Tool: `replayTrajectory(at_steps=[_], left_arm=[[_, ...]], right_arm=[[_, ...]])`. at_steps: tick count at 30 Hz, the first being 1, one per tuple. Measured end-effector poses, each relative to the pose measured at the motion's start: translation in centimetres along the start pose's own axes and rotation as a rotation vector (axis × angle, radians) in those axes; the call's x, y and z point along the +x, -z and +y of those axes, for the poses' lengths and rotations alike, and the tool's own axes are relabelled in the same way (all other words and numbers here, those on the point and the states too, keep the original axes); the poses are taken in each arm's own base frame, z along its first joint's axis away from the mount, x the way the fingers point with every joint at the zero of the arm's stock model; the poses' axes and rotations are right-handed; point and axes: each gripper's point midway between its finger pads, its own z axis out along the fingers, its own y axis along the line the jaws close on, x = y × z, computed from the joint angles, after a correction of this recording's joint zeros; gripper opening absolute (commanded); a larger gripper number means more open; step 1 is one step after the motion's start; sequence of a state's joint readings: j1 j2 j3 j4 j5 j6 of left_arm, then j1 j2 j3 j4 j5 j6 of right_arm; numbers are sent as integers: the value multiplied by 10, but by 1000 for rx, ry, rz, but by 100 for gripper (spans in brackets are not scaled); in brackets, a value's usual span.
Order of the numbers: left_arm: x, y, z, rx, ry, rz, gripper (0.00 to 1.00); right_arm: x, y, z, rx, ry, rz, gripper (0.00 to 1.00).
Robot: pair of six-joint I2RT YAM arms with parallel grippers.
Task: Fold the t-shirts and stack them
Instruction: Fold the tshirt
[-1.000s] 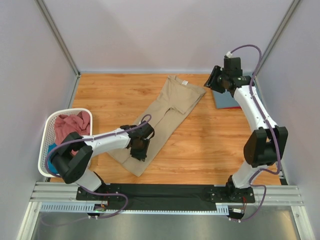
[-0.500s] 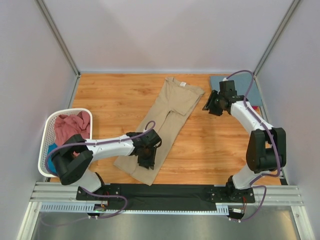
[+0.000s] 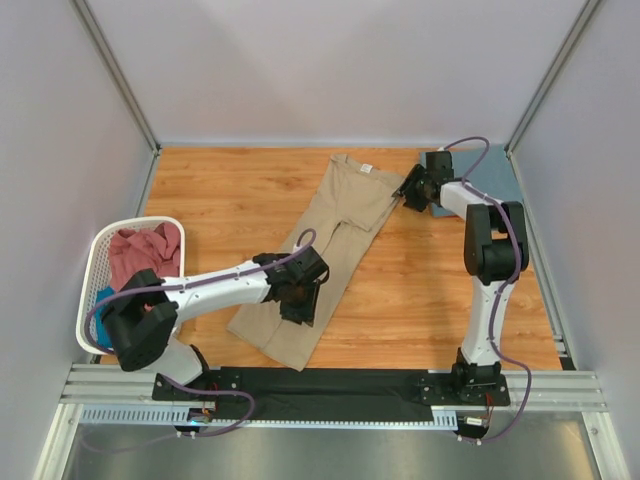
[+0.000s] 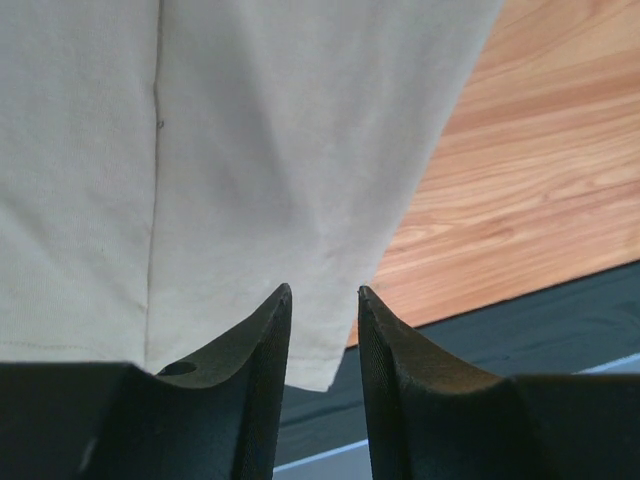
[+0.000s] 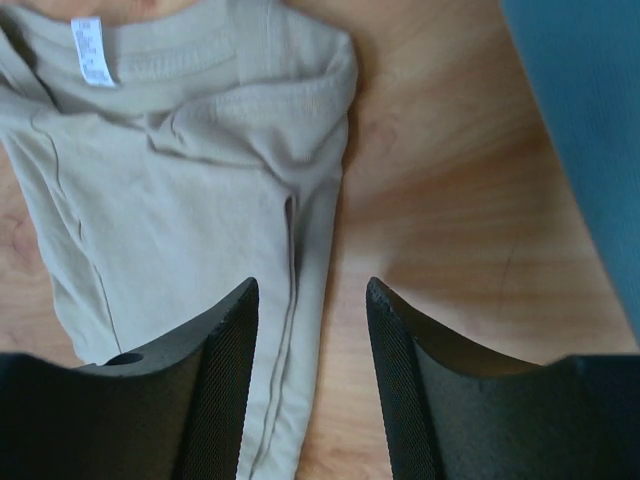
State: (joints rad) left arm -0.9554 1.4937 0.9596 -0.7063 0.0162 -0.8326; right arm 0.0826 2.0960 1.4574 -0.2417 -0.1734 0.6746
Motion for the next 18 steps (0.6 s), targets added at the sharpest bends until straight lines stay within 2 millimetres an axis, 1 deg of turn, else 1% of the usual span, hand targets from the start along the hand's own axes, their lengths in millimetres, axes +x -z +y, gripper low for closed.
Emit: replayTrajectory(at_steps=[3,6,10,14,16,18], left_arm=[[12,-16,10,-33,0,46,40],[30,-35,25,-75,7,107,40],[32,-35,18,-28,20,110,40],[32,-36,9,14,49,112,40],[31,-37,4,31,67,111,40],[30,-38,0,43,86,110,40]], right_arm=[[-14,-20,4,-12,-19,-15,50],[-27,-33,10,-28,-21,-35,48],[-41,-46,17,-38,-19,-59,43],[-53,-57,19,-47,-16,-76,35],[-61,-62,20,-53,-12,-84,34],[-69,-66,19,-58,-9,-94,36]])
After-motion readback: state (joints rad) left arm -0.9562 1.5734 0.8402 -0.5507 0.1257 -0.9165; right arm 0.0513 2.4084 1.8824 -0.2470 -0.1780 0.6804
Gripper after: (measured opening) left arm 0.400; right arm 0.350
